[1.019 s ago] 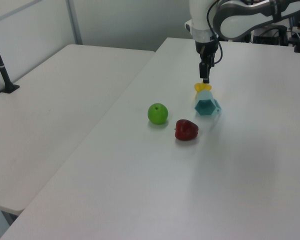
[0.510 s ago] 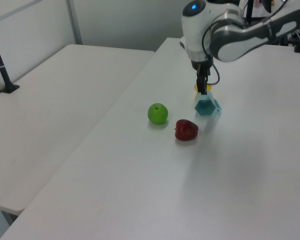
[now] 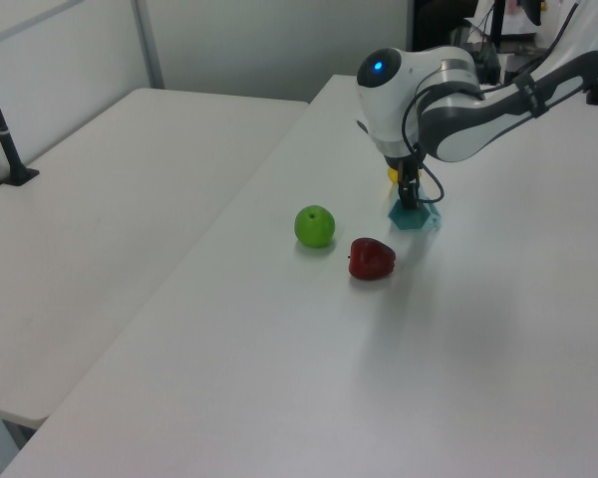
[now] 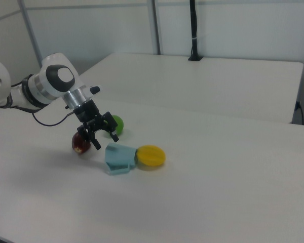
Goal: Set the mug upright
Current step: 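Lower the gripper onto the mug's rim and close on it, then rotate the held mug upward so it stands on its base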
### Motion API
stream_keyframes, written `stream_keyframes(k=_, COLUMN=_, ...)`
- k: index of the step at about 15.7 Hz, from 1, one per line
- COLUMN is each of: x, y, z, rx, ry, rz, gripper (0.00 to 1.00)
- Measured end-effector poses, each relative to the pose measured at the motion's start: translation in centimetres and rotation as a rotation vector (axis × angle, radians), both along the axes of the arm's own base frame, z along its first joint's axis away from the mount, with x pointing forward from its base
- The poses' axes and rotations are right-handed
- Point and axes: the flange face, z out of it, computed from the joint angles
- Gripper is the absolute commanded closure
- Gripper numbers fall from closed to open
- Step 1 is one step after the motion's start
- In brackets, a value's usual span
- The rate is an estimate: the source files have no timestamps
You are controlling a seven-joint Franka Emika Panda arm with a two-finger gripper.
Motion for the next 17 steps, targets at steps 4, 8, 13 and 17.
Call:
stream_keyframes(k=4, x=0.1, y=-0.1, z=-1.6, rx=-0.014, ry=-0.009, rz=0.035, gripper=0.26)
stream_keyframes(k=8, x=0.1, y=-0.2, z=-1.6, rx=-0.017, ry=-0.009, rz=0.035, gripper=0.29)
stream_keyframes(k=13, x=0.2, y=-0.7, z=-1.6, rx=-0.042, ry=-0.011, rz=0.044, gripper=0.38)
stream_keyframes(k=17, x=0.2, y=-1.0, z=-2.1, rx=-0.054, ry=-0.005, rz=0.046, gripper=0.57)
